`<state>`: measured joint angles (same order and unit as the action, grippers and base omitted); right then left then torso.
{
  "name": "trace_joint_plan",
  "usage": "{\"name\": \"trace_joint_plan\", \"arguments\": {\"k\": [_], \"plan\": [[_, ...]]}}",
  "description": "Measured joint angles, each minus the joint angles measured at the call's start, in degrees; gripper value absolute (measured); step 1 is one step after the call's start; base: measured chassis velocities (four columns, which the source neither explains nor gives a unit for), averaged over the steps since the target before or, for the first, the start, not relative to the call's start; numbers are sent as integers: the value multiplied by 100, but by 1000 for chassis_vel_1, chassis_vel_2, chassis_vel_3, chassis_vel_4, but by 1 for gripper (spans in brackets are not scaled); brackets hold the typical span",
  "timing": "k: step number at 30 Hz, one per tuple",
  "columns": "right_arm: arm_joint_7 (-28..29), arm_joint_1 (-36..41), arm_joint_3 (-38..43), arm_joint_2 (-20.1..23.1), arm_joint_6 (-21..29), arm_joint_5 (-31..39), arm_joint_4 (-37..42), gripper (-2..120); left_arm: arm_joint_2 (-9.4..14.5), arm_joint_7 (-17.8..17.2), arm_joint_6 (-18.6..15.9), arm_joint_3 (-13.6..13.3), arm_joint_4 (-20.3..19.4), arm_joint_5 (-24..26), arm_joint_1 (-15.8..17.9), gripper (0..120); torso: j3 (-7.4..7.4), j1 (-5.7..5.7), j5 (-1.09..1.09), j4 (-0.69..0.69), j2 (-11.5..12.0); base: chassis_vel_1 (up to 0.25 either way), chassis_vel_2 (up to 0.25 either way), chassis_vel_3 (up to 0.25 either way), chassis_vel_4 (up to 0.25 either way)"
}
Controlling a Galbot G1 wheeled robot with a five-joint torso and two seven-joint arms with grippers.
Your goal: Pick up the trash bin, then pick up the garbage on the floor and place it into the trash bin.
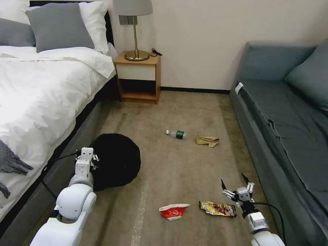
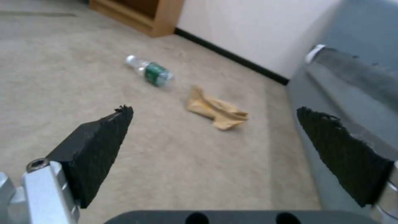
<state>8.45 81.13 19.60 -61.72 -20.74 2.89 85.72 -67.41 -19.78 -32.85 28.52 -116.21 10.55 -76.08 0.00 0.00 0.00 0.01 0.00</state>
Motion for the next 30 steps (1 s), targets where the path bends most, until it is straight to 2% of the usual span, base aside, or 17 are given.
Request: {"name": "trace_joint_plan", "arguments": {"k": [5,8,12,17,21,24,25,27,28,30], "plan": [[407,-211,-498,30,37,103,-112,100,-10,27,17,-37,-13,3,-52,4,0,0,0,0,0,0,0,0,0],[772,-421,-770,-234,-108,265,-280,100,8,45,25,-123,1,122,-2,4,0,0,0,-1,0,0,0,0,0],[804,-523,-1001,-230,-481,396,-348,100,39,55,26,-222,14,176,39,4,0,0,1,-1,0,0,0,0,0],[757,-563,-990,-153,-630,211,-391,100,22,60,32,-289,23,113,35,4,0,0,0,-1,0,0,0,0,0],[741,-662,-980,134,-567,30,-470,100,-125,62,47,-329,72,-161,28,4,0,0,0,-1,0,0,0,0,0],[592,-830,-1198,745,-206,149,-427,100,-361,64,48,-387,172,-502,62,4,0,0,1,-2,0,0,0,0,0],[592,-830,-1198,745,-206,149,-427,100,-361,64,48,-387,172,-502,62,4,0,0,1,-2,0,0,0,0,0],[126,-946,-1537,1314,-35,531,-303,100,-565,64,59,-420,294,-650,116,4,0,0,-1,-1,0,0,0,0,0],[126,-946,-1537,1314,-35,531,-303,100,-565,64,59,-420,294,-650,116,4,0,0,-1,-1,0,0,0,0,0],[-104,-1056,-1909,1653,-49,694,-287,100,-734,73,121,-423,414,-775,168,4,0,0,1,-2,0,0,0,0,0]]}}
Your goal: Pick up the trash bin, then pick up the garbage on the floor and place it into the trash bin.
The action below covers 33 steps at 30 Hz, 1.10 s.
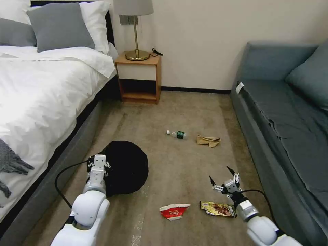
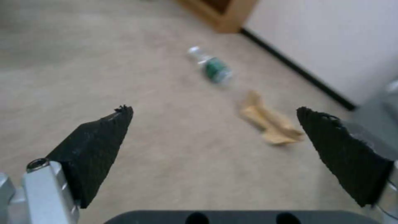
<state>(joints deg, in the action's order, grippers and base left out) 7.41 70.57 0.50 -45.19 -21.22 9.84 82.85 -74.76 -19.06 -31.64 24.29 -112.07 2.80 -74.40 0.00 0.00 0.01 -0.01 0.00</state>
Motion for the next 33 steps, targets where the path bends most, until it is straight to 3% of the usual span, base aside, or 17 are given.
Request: {"name": "trace_joint_plan", "arguments": {"k": [6,9,19,33], "plan": [[-395,-223,-737,315,11,198,44,100,-128,29,101,16,142,-129,42,4,0,0,0,-1,0,0,0,0,0],[-725,-618,-1557,439,19,193,19,100,-159,16,120,78,174,-174,67,4,0,0,0,0,0,0,0,0,0],[-1597,-1623,-3011,430,56,430,-170,100,-137,-7,-13,163,-44,-39,34,4,0,0,-2,0,0,0,0,0,0],[-1770,-2752,-4217,-245,74,730,-741,100,-7,-35,-199,194,-387,55,-261,4,0,0,-3,1,0,0,0,0,0]]}}
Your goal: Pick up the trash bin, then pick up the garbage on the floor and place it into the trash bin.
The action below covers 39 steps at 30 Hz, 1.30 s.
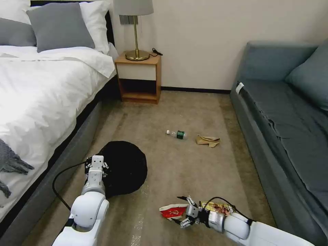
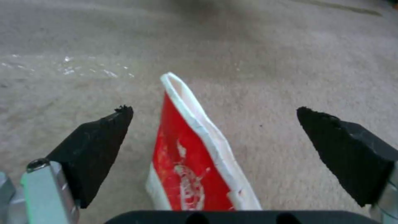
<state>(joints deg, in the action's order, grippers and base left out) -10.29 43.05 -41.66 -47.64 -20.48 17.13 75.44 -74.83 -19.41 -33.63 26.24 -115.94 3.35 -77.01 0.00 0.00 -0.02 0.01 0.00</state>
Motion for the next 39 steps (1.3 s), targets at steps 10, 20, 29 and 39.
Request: {"name": "trace_joint_plan", "arguments": {"k": [10,20,29,39], "plan": [[-83,-245,-292,-202,-49,46,-322,100,-73,-42,-6,-19,-341,-48,-142,4,0,0,1,-1,0,0,0,0,0],[-215,-275,-330,-552,-118,-152,-1019,100,-76,-66,-49,27,-509,-79,-222,4,0,0,1,-1,0,0,0,0,0],[-344,-286,-205,-845,-239,-504,-1723,99,-30,-37,-27,13,-478,-79,-225,4,1,0,0,-1,0,0,0,0,0],[-416,-341,-166,-1052,-454,-578,-2047,61,-57,-2,44,3,-396,-66,-183,4,1,0,1,-1,0,0,0,0,0]]}}
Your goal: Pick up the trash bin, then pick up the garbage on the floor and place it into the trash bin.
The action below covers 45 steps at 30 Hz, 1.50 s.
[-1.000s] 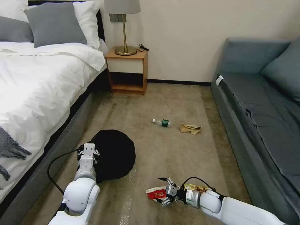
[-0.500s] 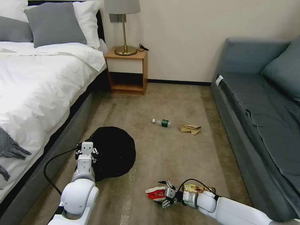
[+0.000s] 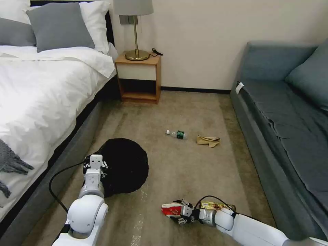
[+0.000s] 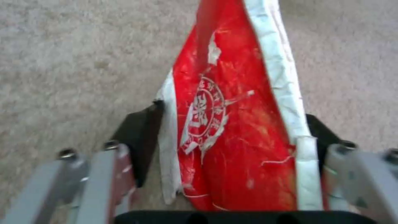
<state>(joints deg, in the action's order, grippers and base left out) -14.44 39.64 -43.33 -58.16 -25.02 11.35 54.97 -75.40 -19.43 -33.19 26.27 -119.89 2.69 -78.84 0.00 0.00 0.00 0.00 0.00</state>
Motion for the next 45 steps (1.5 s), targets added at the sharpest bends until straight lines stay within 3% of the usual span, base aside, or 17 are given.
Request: {"name": "trace_joint_plan", "arguments": {"k": [6,13,18,34,45], "plan": [[-24,-30,-9,-11,-76,39,-8,43,-40,17,54,-12,26,-19,-43,4,0,0,0,0,0,0,0,0,0],[-110,-176,-38,-58,-181,86,-119,13,-9,12,155,12,41,11,-109,4,0,0,0,0,0,0,0,0,0],[-128,-269,-8,-138,-196,110,-223,0,10,1,142,32,-13,21,-134,4,0,0,1,1,0,0,0,0,0],[-195,-197,639,-401,-373,-71,-707,0,77,18,139,68,-217,137,-311,4,0,0,0,0,0,0,0,0,0],[-207,-370,1989,-914,-697,-331,-1619,0,208,3,239,-23,-116,293,-310,4,-1,0,-1,-1,0,0,0,0,0]]}}
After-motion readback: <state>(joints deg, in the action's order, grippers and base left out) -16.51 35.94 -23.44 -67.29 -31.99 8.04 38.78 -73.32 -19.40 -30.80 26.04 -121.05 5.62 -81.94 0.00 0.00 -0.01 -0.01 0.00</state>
